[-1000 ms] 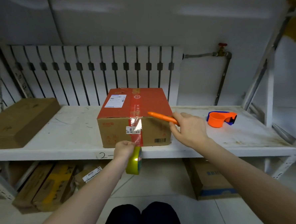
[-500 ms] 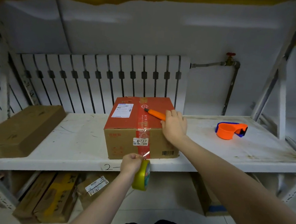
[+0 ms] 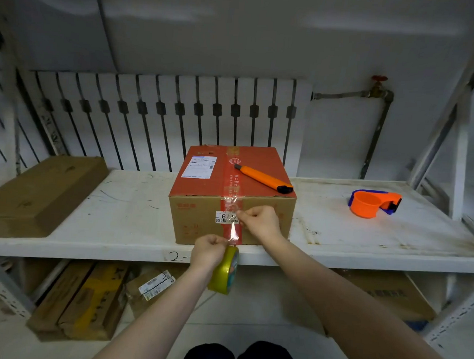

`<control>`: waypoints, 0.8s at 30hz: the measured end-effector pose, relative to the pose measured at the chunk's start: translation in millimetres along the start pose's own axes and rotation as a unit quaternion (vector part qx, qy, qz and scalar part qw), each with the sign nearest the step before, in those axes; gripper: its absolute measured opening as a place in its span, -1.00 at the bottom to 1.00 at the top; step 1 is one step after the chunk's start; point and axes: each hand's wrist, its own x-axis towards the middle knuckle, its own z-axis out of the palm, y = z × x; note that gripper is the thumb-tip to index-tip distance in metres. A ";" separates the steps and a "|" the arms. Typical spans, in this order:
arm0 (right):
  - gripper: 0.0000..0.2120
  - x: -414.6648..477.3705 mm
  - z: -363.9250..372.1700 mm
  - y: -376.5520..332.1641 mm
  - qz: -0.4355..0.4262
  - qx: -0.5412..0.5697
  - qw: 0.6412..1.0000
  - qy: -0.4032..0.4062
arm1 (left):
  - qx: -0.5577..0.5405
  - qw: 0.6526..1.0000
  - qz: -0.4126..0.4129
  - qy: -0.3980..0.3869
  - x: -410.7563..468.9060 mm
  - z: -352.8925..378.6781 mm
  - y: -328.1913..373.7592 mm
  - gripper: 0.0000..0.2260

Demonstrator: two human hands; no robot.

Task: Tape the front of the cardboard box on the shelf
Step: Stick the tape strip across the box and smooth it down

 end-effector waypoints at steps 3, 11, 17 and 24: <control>-0.67 3.3 -1.1 3.2 0.024 0.012 1.000 -0.013 | 0.044 0.999 -0.021 -0.017 -0.3 -19.6 6.0 -0.85; -0.73 8.8 -1.5 1.9 0.074 0.012 0.995 -0.060 | 0.224 0.957 0.163 0.091 -9.4 -77.4 99.9 -0.83; -0.74 13.6 -3.5 -0.4 0.082 -0.002 0.994 -0.076 | 0.391 0.834 0.342 0.185 22.2 -71.2 123.8 -0.78; -0.71 17.4 -7.0 0.8 0.068 -0.025 0.993 -0.095 | 0.494 0.782 0.347 0.155 75.7 -66.8 93.0 -0.71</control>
